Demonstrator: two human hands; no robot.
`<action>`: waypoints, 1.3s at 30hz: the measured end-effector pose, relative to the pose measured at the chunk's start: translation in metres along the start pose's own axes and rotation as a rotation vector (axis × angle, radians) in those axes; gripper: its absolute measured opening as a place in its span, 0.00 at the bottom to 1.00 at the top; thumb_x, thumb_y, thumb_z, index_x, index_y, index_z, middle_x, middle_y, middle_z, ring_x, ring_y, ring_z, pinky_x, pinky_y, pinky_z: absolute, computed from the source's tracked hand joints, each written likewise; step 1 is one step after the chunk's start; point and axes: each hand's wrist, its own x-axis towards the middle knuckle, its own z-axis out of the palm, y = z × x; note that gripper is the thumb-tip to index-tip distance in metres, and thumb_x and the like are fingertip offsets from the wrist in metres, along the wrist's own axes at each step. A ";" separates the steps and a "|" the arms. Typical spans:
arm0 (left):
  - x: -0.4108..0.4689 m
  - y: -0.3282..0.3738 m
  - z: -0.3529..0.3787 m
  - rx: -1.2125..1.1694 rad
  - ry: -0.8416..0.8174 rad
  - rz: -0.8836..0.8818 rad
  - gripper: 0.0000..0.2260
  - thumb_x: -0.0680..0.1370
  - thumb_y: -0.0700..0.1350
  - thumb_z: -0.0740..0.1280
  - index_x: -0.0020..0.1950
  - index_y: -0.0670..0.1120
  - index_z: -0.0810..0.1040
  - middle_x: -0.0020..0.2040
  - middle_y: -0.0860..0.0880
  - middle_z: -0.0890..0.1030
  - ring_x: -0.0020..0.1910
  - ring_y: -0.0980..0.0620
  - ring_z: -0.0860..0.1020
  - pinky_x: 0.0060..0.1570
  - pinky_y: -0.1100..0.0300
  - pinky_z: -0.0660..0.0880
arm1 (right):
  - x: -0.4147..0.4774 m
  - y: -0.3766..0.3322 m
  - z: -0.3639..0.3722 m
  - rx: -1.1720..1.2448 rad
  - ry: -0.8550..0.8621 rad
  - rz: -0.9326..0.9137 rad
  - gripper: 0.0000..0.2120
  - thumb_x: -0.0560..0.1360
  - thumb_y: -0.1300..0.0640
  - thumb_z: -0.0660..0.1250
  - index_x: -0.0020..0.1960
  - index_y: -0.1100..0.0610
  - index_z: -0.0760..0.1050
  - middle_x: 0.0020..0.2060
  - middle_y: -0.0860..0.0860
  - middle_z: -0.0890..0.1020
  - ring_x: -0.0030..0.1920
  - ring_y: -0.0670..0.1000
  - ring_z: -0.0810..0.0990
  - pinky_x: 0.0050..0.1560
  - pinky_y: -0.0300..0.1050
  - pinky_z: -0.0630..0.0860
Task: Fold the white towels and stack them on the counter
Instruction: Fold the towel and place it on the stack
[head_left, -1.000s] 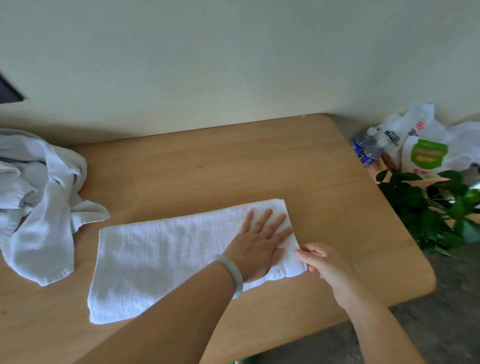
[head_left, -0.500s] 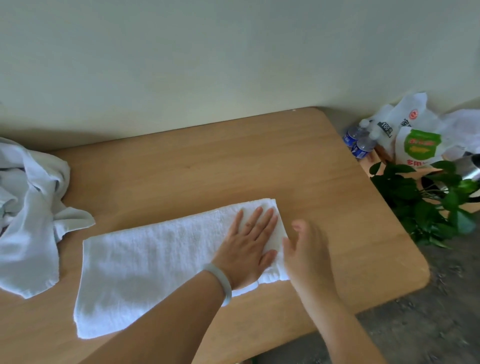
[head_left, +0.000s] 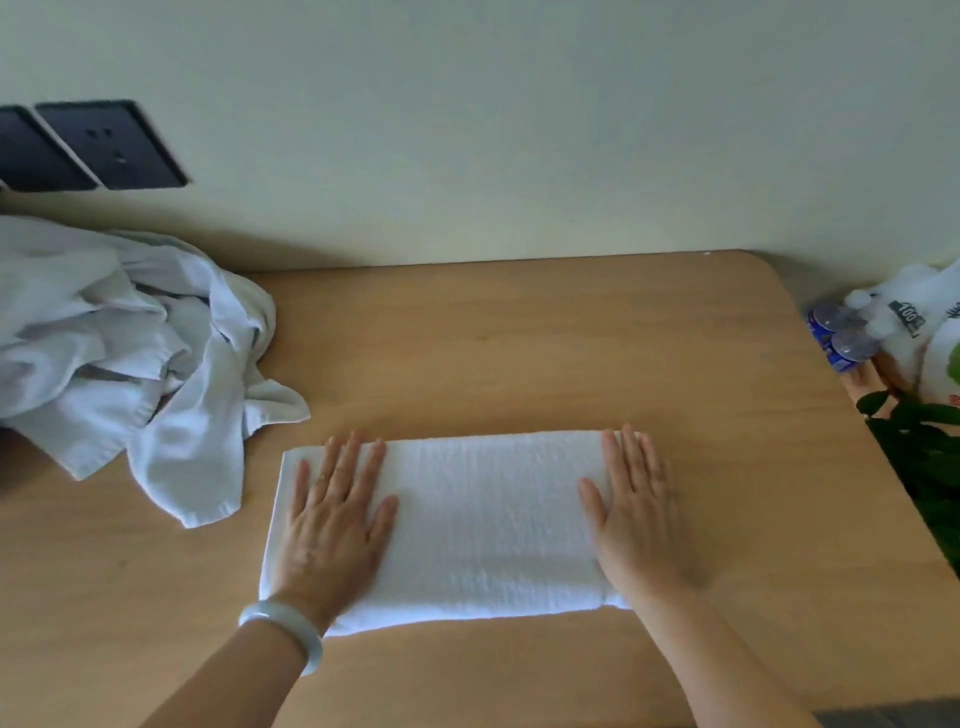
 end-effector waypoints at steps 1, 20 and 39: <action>-0.002 -0.004 -0.002 -0.007 -0.003 -0.018 0.28 0.81 0.59 0.45 0.80 0.51 0.55 0.79 0.48 0.58 0.79 0.49 0.54 0.75 0.43 0.51 | 0.000 0.000 0.001 -0.009 -0.015 0.003 0.34 0.80 0.38 0.36 0.78 0.55 0.55 0.77 0.52 0.57 0.77 0.53 0.53 0.75 0.53 0.51; -0.093 -0.053 -0.038 -1.232 -0.023 -0.630 0.18 0.76 0.42 0.71 0.63 0.54 0.72 0.43 0.52 0.81 0.31 0.56 0.72 0.34 0.63 0.70 | 0.005 -0.254 0.023 0.065 -0.237 -0.895 0.31 0.78 0.45 0.40 0.78 0.54 0.55 0.78 0.51 0.55 0.78 0.54 0.53 0.77 0.51 0.43; -0.033 0.010 -0.028 -0.244 0.065 0.008 0.25 0.82 0.51 0.50 0.79 0.45 0.57 0.79 0.45 0.56 0.78 0.45 0.54 0.74 0.50 0.48 | -0.029 -0.178 0.009 0.029 0.011 -0.385 0.29 0.81 0.45 0.45 0.76 0.59 0.60 0.75 0.56 0.63 0.76 0.55 0.60 0.73 0.58 0.51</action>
